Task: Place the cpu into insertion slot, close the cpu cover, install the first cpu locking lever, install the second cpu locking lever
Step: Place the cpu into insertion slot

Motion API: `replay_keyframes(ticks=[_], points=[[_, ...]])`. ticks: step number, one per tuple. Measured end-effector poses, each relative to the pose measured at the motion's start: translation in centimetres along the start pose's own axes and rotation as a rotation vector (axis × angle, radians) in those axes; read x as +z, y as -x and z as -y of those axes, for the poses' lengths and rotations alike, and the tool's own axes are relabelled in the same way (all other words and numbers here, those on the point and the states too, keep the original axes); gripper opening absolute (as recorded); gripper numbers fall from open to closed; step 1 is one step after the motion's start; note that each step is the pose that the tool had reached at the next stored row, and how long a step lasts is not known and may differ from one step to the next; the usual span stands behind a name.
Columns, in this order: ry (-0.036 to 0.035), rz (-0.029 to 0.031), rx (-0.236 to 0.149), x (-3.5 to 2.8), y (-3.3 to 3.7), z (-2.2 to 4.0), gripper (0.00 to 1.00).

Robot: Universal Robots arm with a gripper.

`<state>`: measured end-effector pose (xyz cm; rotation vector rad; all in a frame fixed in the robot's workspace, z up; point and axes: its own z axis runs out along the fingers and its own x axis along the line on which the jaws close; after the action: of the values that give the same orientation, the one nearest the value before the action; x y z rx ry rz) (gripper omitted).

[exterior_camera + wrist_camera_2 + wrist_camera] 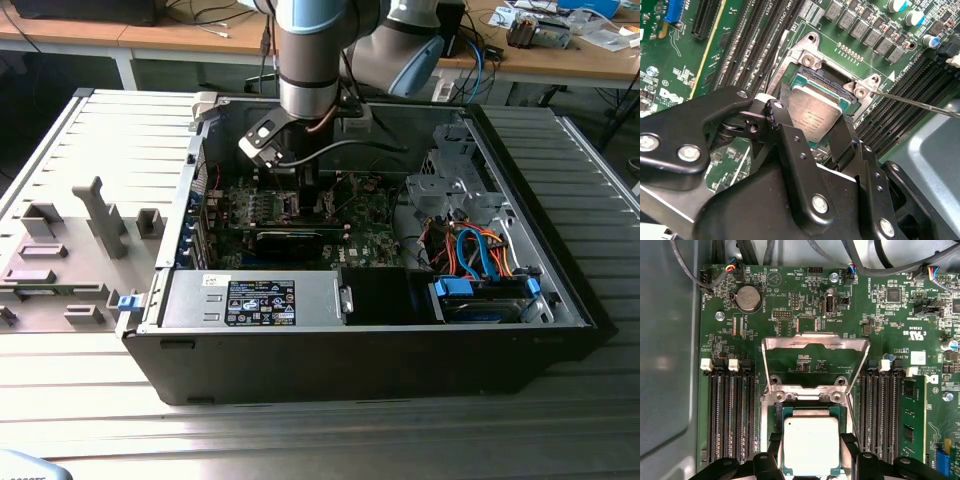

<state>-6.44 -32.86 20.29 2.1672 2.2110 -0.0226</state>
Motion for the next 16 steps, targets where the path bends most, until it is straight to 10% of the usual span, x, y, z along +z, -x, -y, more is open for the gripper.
replay_keyframes(ticks=[16], points=[[0.0005,-0.0011,0.001,0.49,-0.34,0.05,0.55]])
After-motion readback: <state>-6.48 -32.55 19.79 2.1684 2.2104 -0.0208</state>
